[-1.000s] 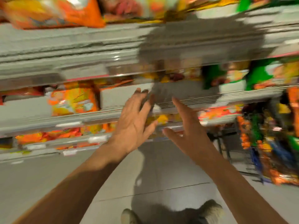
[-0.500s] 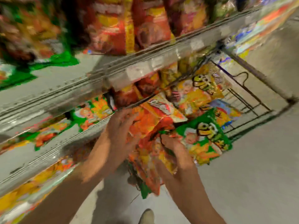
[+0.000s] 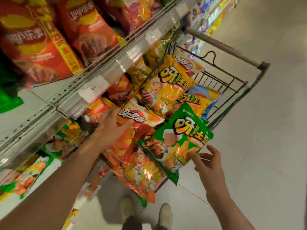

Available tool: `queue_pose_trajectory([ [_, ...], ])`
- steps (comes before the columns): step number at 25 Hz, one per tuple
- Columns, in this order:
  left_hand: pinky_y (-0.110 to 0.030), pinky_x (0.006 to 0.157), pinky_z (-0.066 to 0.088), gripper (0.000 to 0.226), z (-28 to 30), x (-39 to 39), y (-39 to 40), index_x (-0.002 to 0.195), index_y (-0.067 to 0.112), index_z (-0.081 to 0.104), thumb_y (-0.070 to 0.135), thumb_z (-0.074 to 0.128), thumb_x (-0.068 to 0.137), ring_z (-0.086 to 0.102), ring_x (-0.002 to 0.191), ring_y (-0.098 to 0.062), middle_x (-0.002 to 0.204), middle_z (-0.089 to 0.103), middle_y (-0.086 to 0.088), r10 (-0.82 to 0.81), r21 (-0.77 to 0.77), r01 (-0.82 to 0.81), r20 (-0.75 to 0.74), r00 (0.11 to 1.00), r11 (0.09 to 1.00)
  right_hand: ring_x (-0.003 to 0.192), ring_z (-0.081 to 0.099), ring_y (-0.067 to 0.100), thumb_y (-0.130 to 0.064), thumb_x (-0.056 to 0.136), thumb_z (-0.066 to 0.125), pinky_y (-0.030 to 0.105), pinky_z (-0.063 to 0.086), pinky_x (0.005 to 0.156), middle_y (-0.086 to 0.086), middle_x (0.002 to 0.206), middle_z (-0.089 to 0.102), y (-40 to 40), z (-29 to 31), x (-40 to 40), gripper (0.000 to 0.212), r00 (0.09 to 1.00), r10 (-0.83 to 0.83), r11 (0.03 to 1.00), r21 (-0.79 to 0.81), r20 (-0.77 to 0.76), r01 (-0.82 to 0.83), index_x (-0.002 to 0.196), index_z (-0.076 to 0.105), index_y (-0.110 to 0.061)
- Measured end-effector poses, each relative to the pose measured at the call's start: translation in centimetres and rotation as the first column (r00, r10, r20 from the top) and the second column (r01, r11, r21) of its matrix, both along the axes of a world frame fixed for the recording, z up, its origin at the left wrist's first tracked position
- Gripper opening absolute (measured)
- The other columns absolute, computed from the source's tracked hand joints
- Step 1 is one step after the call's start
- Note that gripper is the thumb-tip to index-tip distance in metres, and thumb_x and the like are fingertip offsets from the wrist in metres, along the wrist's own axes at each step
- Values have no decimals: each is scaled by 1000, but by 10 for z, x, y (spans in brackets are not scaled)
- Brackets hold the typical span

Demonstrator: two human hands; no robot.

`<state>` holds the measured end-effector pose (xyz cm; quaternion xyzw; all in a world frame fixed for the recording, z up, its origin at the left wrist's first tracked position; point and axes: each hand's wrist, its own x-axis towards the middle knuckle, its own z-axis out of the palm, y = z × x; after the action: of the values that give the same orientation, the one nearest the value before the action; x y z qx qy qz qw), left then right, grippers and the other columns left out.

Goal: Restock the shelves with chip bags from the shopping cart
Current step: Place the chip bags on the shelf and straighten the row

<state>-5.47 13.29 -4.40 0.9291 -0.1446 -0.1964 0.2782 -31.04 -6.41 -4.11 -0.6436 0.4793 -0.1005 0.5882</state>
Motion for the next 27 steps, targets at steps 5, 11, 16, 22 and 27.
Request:
queue_pose_trajectory([
  [5, -45, 112, 44, 94, -10, 36, 19, 151, 28, 39, 68, 75, 74, 52, 132, -24, 148, 52, -3, -77, -66, 57, -345, 936, 996, 102, 73, 21, -48, 74, 78, 41, 55, 84, 2, 118, 73, 17, -12, 14, 73, 995, -92, 922, 382, 41, 69, 137, 49, -25],
  [11, -37, 108, 44, 98, -17, 50, 35, 153, 24, 36, 48, 87, 74, 51, 133, -24, 152, 48, -4, -124, -55, 111, -418, 900, 992, 96, 75, 25, -37, 82, 73, 45, 55, 85, 4, 111, 77, 35, -9, 36, 46, 991, -127, 911, 400, 51, 97, 124, 64, -20],
  [16, -20, 77, 45, 86, -4, 48, 33, 147, 15, 48, 39, 88, 75, 58, 103, -7, 136, 59, -4, -94, -155, 38, -367, 926, 987, 87, 77, 25, -29, 84, 74, 37, 55, 71, 6, 106, 78, 35, 2, 31, 40, 980, -168, 939, 320, 105, 127, 120, 63, -13],
  [22, -42, 96, 55, 68, 19, 24, 29, 136, 19, 59, 37, 87, 76, 61, 115, -20, 132, 61, -2, -54, -234, -13, -278, 959, 972, 91, 77, 27, -31, 85, 73, 28, 59, 64, 5, 107, 78, 16, 24, 20, 37, 974, -36, 960, 278, 223, -28, 118, 64, -17],
  [27, -40, 97, 47, 54, 56, -16, 31, 123, 9, 67, 38, 83, 80, 60, 115, -30, 122, 64, -15, -65, -178, 77, 73, 995, 981, 90, 77, 22, -21, 86, 74, 25, 60, 60, 4, 110, 77, -9, 37, 13, 38, 949, 52, 944, 295, 311, -149, 122, 64, -15],
])
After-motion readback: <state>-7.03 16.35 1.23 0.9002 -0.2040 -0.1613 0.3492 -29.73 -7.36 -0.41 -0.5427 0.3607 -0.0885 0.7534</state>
